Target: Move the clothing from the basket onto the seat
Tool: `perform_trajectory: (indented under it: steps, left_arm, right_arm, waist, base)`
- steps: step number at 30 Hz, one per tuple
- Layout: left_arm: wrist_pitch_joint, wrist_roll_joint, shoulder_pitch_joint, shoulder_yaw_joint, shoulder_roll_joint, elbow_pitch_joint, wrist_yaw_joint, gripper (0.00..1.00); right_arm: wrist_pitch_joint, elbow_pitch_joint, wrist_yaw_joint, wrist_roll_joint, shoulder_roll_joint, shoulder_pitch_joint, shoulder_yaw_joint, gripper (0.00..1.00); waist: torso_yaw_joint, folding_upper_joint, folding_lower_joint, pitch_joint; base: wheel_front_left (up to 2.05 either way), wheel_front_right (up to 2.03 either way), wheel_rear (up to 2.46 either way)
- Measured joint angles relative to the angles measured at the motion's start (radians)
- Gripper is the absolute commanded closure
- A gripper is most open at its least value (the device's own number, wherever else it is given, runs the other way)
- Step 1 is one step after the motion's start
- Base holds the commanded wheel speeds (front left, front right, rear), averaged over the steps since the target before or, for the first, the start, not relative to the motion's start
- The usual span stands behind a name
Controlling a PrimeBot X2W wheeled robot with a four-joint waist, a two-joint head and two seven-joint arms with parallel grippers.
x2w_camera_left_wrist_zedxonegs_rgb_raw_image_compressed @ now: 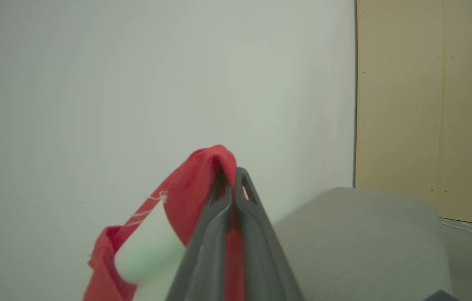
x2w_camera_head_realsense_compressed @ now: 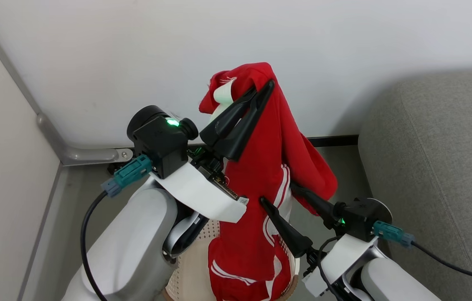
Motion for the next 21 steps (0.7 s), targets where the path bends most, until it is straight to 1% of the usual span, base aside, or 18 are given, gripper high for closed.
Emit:
perform_trajectory:
  steps: [12, 17, 18, 19, 20, 21]
  left_arm:
    - [0.031, -0.018, 0.0, -0.038, 0.001, -0.045, 0.01, 1.0]
    - [0.047, -0.022, 0.0, -0.053, 0.001, -0.059, 0.012, 1.0]
    - [0.048, -0.022, 0.0, -0.056, 0.001, -0.061, 0.016, 1.0]
    - [0.048, -0.022, 0.0, -0.058, 0.001, -0.063, 0.02, 1.0]
    - [0.049, -0.022, 0.0, -0.059, 0.001, -0.064, 0.02, 1.0]
    - [0.052, -0.022, 0.0, -0.06, 0.001, -0.064, 0.02, 1.0]
  right_arm:
    - [0.0, 0.016, 0.0, 0.026, -0.02, -0.003, -0.007, 0.0]
    - [0.0, 0.016, 0.0, 0.028, -0.02, -0.034, 0.0, 0.0]
    - [0.0, 0.016, 0.0, 0.032, -0.02, -0.037, 0.002, 0.53]
    - [0.0, 0.016, 0.0, 0.038, -0.02, -0.038, 0.007, 0.85]
    - [0.0, 0.017, 0.0, 0.042, -0.021, -0.038, 0.014, 1.0]
    - [0.0, 0.018, 0.0, 0.044, -0.022, -0.038, 0.022, 1.0]
  waist:
    - [0.013, 0.0, 0.0, 0.013]
    - [0.019, 0.0, 0.0, 0.019]
    - [0.02, 0.0, 0.0, 0.02]
    - [0.021, 0.0, 0.0, 0.021]
    - [0.022, 0.0, 0.0, 0.021]
    - [0.023, 0.0, 0.0, 0.022]
  base:
    - [0.0, 0.0, 0.0]
    - [0.0, 0.0, 0.0]
    - [0.0, 0.0, 0.0]
    - [0.0, 0.0, 0.0]
    - [0.0, 0.0, 0.0]
    - [0.0, 0.0, 0.0]
